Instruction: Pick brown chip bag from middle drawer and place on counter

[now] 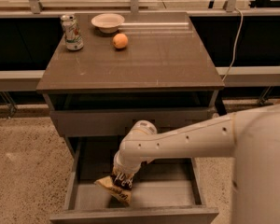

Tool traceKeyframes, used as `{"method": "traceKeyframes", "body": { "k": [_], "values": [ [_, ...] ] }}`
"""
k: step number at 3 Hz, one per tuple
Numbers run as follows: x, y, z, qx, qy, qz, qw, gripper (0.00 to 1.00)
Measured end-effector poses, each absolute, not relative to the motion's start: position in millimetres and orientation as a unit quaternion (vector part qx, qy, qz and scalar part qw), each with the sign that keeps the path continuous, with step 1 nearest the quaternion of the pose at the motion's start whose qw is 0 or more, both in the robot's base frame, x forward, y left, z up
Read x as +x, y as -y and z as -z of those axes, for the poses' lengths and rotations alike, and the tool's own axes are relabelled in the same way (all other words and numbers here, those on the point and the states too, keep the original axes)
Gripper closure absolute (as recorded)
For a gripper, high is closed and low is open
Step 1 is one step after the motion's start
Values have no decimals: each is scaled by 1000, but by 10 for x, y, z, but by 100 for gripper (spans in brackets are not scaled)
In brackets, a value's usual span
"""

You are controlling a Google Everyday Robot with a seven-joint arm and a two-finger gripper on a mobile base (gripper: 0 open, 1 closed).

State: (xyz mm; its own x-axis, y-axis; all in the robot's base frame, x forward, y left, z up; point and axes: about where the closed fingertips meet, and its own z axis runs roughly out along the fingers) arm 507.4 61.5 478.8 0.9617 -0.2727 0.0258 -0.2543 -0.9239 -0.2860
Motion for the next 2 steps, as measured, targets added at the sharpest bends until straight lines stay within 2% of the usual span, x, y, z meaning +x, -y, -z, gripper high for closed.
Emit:
{"method": "traceKeyframes", "body": {
  "k": [1, 2],
  "values": [
    [4939, -599, -5479, -965, -123, 62, 225, 100],
    [4834, -706, -5973, -941, -131, 56, 306, 100]
  ]
}}
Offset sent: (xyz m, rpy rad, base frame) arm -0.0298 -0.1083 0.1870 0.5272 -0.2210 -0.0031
